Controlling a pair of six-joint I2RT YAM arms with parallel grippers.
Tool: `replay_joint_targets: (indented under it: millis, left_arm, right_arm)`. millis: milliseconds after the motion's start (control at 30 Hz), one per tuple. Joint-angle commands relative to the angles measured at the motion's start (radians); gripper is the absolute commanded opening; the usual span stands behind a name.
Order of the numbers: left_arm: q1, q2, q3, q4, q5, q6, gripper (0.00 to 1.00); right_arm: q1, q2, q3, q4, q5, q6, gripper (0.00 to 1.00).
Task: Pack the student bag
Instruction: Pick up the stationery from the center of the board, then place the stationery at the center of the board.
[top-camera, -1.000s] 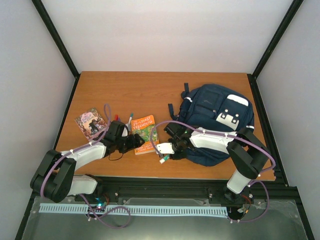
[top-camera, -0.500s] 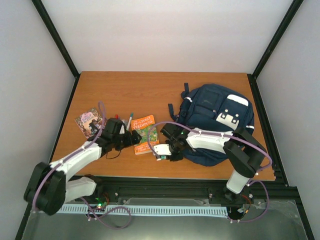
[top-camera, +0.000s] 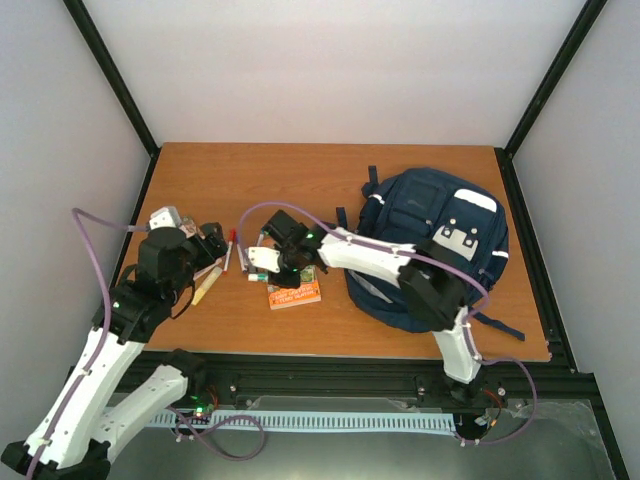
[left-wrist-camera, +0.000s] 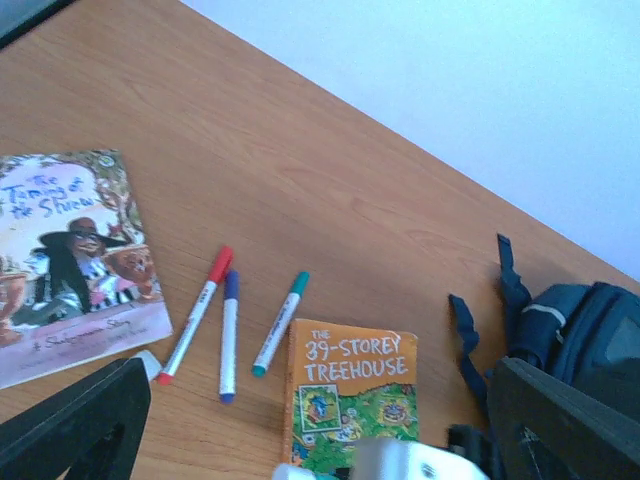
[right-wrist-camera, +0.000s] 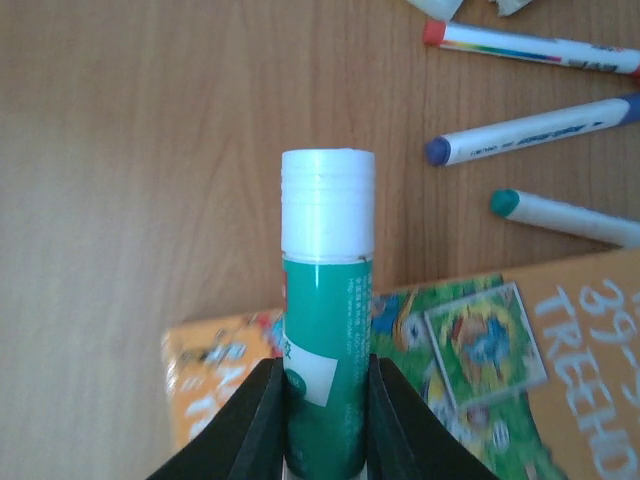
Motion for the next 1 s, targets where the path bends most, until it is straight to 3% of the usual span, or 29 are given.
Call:
replay_joint_targets:
  millis: [0, 367, 633, 967]
  left_arm:
    - [0.002, -0.017, 0.037, -0.132, -0.099, 0.012, 0.95]
    - [0.002, -0.074, -0.016, -0.121, -0.039, -0.008, 0.95]
    - [0.002, -0.090, -0.061, -0.105, -0.015, -0.021, 0.95]
    - [0.002, -0.103, -0.061, -0.108, -0.013, -0.032, 0.94]
  right_arm:
    - [0.030, 0.156, 0.177, -0.062, 0.056, 0.119, 0.20]
    - [0.033, 0.540, 0.753, -0.208, 0.139, 0.279, 0.20]
    - [0.033, 0.622, 0.863, -0.197, 0.185, 0.326, 0.22]
    - [0.036, 0.636, 0.891, -0.154, 0.096, 0.505, 0.22]
